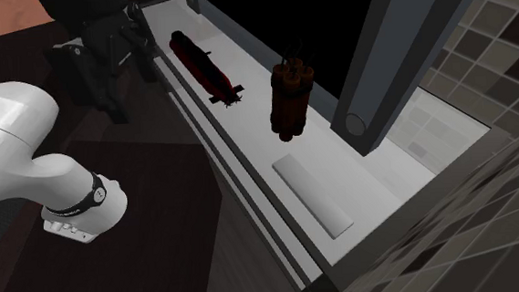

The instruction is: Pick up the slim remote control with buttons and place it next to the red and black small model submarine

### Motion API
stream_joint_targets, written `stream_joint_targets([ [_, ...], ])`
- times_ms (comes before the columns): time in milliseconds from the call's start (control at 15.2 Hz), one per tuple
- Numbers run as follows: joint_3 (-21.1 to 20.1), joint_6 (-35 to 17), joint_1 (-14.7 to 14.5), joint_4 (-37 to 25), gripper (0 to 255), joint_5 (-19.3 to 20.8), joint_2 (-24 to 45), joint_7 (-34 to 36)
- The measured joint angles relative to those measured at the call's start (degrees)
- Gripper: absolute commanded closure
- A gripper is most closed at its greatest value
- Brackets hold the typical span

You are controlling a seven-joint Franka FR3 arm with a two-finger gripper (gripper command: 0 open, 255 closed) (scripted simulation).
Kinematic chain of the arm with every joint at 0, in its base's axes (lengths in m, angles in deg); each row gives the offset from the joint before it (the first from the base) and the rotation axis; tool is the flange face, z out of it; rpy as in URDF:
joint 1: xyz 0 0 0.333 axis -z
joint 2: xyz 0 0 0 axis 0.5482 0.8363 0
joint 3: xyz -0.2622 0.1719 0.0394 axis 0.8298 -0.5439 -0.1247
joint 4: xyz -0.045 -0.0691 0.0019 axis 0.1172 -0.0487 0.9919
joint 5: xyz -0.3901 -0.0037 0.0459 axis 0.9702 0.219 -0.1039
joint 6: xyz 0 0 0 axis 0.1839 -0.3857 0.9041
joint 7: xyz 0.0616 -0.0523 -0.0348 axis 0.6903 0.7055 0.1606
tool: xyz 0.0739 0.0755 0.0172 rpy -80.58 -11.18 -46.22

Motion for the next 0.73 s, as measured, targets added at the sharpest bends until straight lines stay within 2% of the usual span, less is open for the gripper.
stream_joint_targets([
  [132, -0.20, -0.71, 0.18, 0.18, 0, -0.24, 0.60, 0.74],
  [264, -1.11, -3.58, 0.74, 0.88, 0, -1.13, 3.03, 3.54],
  [726, -3.41, -14.73, 3.70, -0.89, 0, -3.19, 16.40, 13.89],
])
